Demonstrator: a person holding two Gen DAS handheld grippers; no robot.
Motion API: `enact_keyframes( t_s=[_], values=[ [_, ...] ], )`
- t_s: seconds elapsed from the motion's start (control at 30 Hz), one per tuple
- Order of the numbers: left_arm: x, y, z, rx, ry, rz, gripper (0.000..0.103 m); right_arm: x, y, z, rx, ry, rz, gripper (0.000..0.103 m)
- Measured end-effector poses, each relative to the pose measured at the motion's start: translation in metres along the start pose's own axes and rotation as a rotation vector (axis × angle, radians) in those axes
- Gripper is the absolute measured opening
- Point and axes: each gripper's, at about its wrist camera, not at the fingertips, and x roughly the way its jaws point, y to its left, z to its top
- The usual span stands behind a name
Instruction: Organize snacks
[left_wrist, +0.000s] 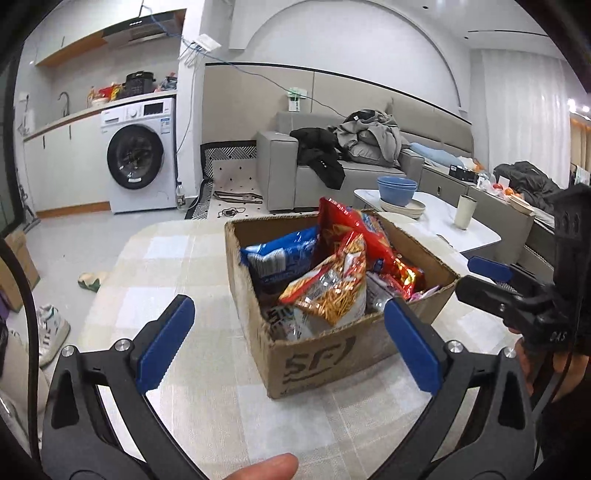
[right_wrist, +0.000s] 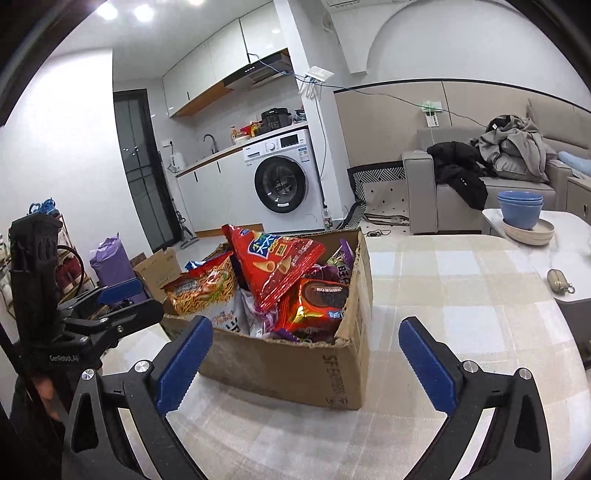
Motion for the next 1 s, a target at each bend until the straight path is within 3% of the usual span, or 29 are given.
enact_keyframes(
  t_s=[0.63, 1.0],
  values=[
    [-0.016, 0.008, -0.041, 0.001, -0.043, 0.030, 0.102, -0.031, 0.009, -0.022, -0.034, -0.106, 0.020, 0.102],
    [-0.013, 0.011, -0.053, -0.003, -0.046, 0.047, 0.102, -0.030, 0.023, -0.027, -0.106, -0.125, -0.024, 0.103]
  ],
)
